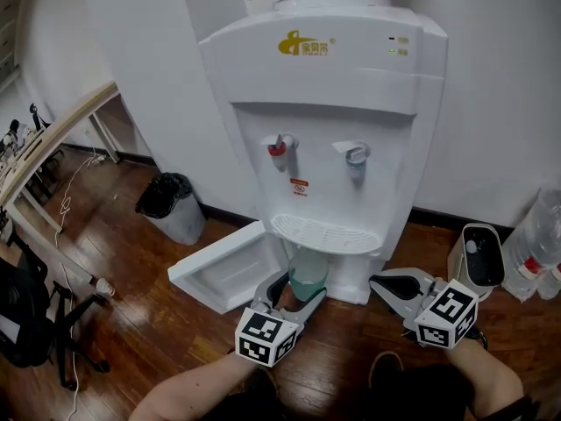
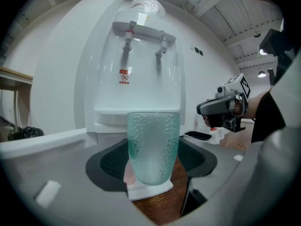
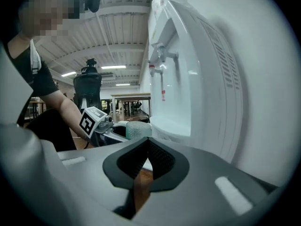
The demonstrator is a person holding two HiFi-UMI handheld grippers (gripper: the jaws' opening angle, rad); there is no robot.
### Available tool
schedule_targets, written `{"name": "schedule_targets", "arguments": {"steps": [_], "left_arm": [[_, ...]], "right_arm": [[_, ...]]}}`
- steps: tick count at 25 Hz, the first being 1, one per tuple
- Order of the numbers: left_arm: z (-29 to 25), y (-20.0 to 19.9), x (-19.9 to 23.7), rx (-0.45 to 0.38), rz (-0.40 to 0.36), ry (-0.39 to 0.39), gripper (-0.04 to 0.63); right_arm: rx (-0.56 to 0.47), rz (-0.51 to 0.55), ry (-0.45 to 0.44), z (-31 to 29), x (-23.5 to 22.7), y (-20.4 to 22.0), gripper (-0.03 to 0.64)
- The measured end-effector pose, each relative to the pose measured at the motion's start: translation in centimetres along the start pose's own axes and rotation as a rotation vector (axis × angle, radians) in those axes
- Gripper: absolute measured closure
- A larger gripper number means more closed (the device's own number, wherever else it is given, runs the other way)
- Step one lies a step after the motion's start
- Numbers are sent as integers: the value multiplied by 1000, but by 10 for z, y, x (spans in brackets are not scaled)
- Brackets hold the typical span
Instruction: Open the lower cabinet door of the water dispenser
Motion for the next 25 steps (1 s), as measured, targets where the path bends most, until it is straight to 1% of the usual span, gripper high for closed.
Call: {"name": "schedule_targets", "arguments": {"steps": [4,9,12,14,16,20,22,25], "left_arm": [[-16,17,8,-10,63,-2,265],[-33,40,11,9,70,-31,265],[-45,53,14,29,110,-45,265],[-56,62,16,43,129,-63,265],[-68,71,15,51,121,-73,265],[-95,85,6,83,85,-36,266],[-108,91,6,102,76,-29,267],[-129,99,6,121,87,-26,267]], "right_arm": [[-9,-38,38,-17,-7,31,615],[0,-132,40,-32,-14,60,615],[15,-202,43,-44,-13,78,615],[19,-228,30,-52,-12,89,615],[26,-232,24,-60,-12,97,615],[42,-260,30,-70,-16,114,615],[44,-269,20,-75,-17,121,615],[55,-276,20,-78,-20,130,615]]}}
Point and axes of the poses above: the fingertips, and each gripper's own axes: z backward along the fingers, x to its left, y out of its underside, the point moved 8 cm from there along z, backward along the fingers, and after that the axes turned 15 degrees about x, right-handed, at the moved point
